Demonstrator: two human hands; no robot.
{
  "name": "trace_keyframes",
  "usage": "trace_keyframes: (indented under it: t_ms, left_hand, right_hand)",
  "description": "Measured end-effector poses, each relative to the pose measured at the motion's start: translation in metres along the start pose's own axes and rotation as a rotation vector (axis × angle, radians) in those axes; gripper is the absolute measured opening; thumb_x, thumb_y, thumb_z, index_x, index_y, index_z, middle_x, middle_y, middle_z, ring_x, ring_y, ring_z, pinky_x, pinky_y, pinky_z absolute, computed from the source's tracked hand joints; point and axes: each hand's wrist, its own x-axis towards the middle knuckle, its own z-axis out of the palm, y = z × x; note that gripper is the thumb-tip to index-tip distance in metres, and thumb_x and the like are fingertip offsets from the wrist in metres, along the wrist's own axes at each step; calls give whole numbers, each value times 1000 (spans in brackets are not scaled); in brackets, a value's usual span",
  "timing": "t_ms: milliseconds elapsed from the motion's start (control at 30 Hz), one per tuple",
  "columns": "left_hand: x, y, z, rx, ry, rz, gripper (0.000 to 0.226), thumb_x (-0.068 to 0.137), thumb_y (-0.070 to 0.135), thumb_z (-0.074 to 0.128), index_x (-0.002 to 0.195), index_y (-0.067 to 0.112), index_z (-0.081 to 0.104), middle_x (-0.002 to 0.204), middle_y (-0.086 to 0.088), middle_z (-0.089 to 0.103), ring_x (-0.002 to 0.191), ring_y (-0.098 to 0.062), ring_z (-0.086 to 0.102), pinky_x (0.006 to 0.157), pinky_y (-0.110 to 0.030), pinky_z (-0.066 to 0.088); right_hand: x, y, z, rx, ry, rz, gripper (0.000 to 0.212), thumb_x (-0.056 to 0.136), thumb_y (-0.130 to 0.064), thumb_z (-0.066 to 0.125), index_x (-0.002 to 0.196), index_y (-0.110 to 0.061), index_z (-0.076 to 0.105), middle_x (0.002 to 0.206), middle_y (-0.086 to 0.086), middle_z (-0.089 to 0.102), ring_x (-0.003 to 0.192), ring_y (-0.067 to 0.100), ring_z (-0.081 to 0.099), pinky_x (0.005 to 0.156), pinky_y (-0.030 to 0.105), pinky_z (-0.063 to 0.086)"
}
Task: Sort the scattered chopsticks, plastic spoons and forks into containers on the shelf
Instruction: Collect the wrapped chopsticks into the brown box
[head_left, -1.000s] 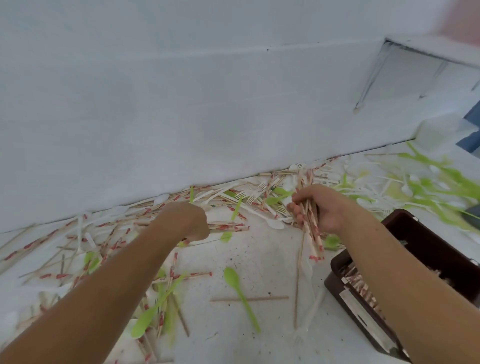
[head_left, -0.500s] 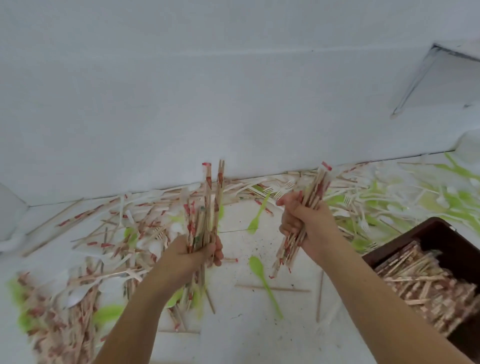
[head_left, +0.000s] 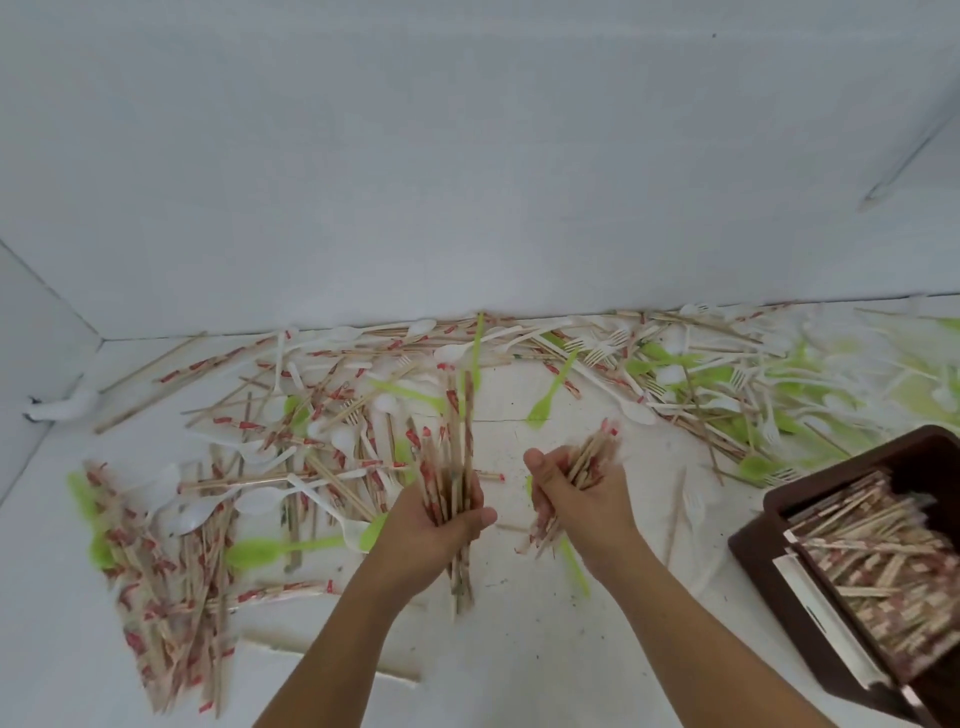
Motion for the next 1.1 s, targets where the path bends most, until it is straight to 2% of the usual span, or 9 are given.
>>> trace_keyframes:
  t_ms: [100,233,400,500,600,700,800,933,1100]
  left_hand:
    - [-4,-3,10,-12,45,48,33,87,34,82,73,14,60,61,-5,51,60,-19,49,63,-28,44]
    - [-19,-3,28,-19,99,145,38,85,30,82,69,8,56,56,3,47,54,-15,46,56,-25,39]
    - [-33,-43,53,157,186,91,29,94,19,75,74,4,60,58,16,53,55,4,54,58,-8,38]
    - [-37,-57,54,366,210,127,43,97,54,61,77,17,61,68,13,55,63,0,58,57,-8,38]
    - [-42,-52,63,354,193,62,38,103,43,59,81,14,69,81,-5,64,68,-10,54,60,-8,38]
    - [-44,-40,62,133,313,-69,20,105,36,58,103,26,75,85,6,76,72,-5,67,70,-13,48]
    - [-58,-22,40,-137,466,-47,18,105,23,59,122,24,67,85,-8,77,68,-28,73,61,-34,58]
    - [-104,-15,-23,-126,744,-143,12,103,13,61,108,19,70,86,-5,78,59,-29,71,56,-38,58]
    - [-149,-48,-142,140,1144,-388,3,91,29,73,94,28,71,74,-4,73,66,-29,71,71,-47,62]
  right_hand:
    - [-9,12,4,-63,47,19,54,82,-44,78,58,-1,56,53,21,49,51,23,46,56,33,43]
    - [-21,23,7,-48,47,-66,47,85,-35,78,55,-7,56,53,27,42,51,22,44,52,30,41]
    - [-32,45,6,-41,-48,15,70,67,-74,81,59,-7,60,54,22,52,52,22,52,54,34,44]
    - [-39,45,-5,-104,-90,-104,65,83,-61,76,56,-6,52,52,12,49,49,25,48,52,32,39]
    - [-39,52,-9,-85,-171,-120,67,89,-47,70,57,6,46,48,3,49,46,10,47,49,17,37]
    - [-32,56,-1,-57,-127,79,73,91,-55,70,55,5,48,49,11,49,45,15,48,52,21,43]
    - [-22,50,5,-96,-130,140,48,93,-44,63,55,-16,57,49,12,47,46,25,46,49,33,41]
    - [-16,40,31,-274,-329,115,15,96,-41,66,99,-33,78,65,-4,62,47,15,46,47,27,39]
    - [-45,49,116,-617,-526,69,16,92,-40,74,88,-24,77,79,-4,74,72,13,68,67,30,53]
